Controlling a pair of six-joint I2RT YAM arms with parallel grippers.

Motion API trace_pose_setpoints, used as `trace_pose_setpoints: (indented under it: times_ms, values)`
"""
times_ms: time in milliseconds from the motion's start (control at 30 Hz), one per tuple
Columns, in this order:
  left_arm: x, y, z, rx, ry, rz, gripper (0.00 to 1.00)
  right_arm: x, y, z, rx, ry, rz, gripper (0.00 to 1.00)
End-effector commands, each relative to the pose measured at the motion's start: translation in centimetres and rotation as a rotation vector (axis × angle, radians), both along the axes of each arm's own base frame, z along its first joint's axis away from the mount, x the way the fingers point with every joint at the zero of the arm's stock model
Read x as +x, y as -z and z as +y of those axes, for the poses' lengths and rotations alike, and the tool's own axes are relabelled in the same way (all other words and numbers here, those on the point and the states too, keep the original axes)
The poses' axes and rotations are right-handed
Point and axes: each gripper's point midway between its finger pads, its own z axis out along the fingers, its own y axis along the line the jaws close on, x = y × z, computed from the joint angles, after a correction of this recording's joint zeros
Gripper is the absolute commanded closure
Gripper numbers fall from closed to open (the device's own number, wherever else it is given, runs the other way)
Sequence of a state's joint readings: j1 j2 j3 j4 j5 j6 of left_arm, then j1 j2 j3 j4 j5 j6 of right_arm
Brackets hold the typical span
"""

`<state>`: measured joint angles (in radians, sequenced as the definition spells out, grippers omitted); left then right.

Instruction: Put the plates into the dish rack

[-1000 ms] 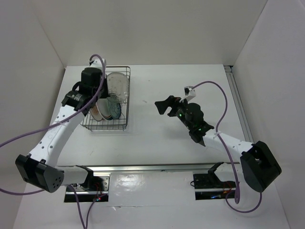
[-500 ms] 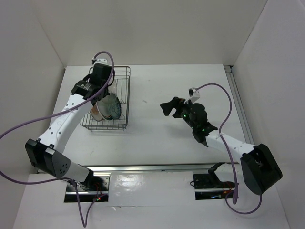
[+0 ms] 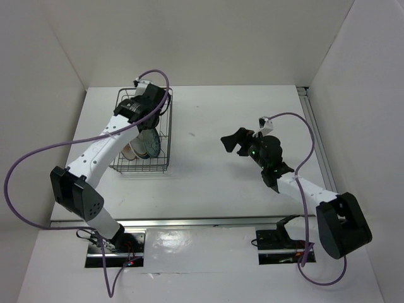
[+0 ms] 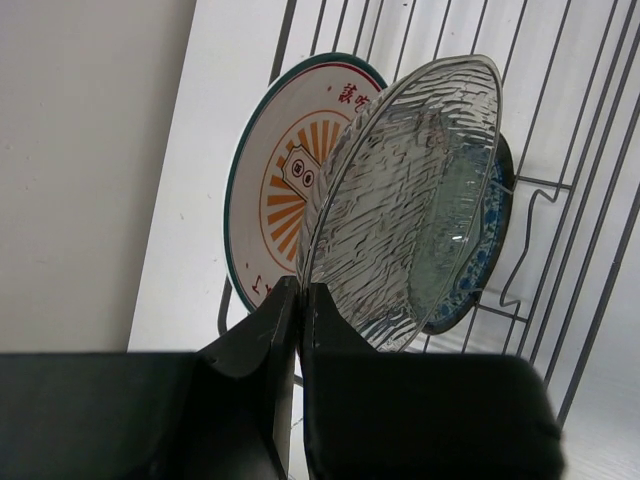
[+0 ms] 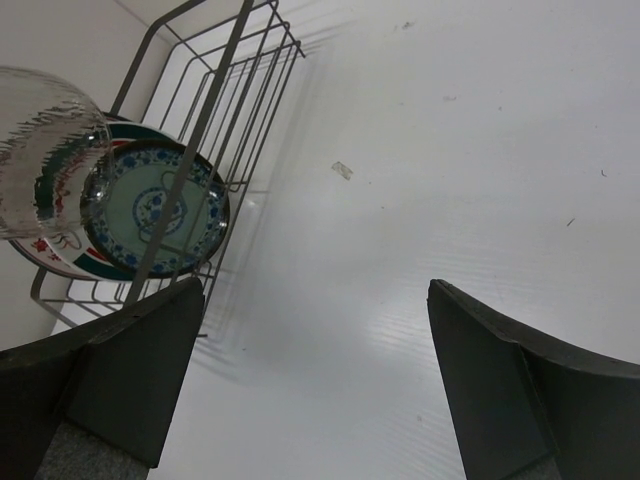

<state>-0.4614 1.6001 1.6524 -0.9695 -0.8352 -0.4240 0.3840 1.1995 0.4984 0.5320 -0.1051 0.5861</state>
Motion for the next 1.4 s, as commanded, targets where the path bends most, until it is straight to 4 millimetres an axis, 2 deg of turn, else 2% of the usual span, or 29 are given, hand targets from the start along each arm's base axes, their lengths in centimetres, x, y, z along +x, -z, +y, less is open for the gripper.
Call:
trace_pose_setpoints:
  times_ms: [0,267,500,700,1033,1100,1133,1233,1333,1367]
  values:
    - [0.1,-0.5,0.7,0.025,-0.047,-0.024,1.0,0.1,-1.8,0.0,0.03,-0.023,-0.056,0.0]
    - [0.1,0.6,-0.7,0.023,-0.015,0.001,1.0,0.1,-1.3,-1.1,0.048,-0.008,-0.045,0.0]
    - [0.2,2.5,-1.6,0.045,-0.001,0.047,1.0,0.2,-1.3,-1.5,0.058,-0.006,-0.04,0.0]
    - [0.2,3.5,-1.3,0.079,-0.024,0.074,1.0,-0.2,-1.3,-1.8,0.07,-0.005,-0.044,0.0]
    - [0.5,5.3,-2.4,0.094,-0.006,0.121,0.99,-0.1,-1.7,-2.1,0.074,-0.007,-0.053,0.0]
    - [0.5,5.3,-2.4,0.094,-0.006,0.121,0.96,-0.1,-1.5,-2.3,0.072,-0.006,-0.044,0.0]
    - [0.5,5.3,-2.4,0.094,-0.006,0.121,0.88,-0.1,-1.5,-2.3,0.072,-0.006,-0.044,0.0]
    - [0.6,5.7,-2.5,0.092,-0.002,0.133,0.77,-0.2,-1.8,-2.3,0.075,-0.007,-0.052,0.0]
    - [0.6,6.1,-2.7,0.088,0.003,0.146,0.62,-0.2,-1.8,-2.3,0.075,-0.007,-0.052,0.0]
    - [0.6,6.1,-2.7,0.082,-0.003,0.141,0.52,0.0,-1.8,-2.7,0.075,0.002,-0.053,0.0]
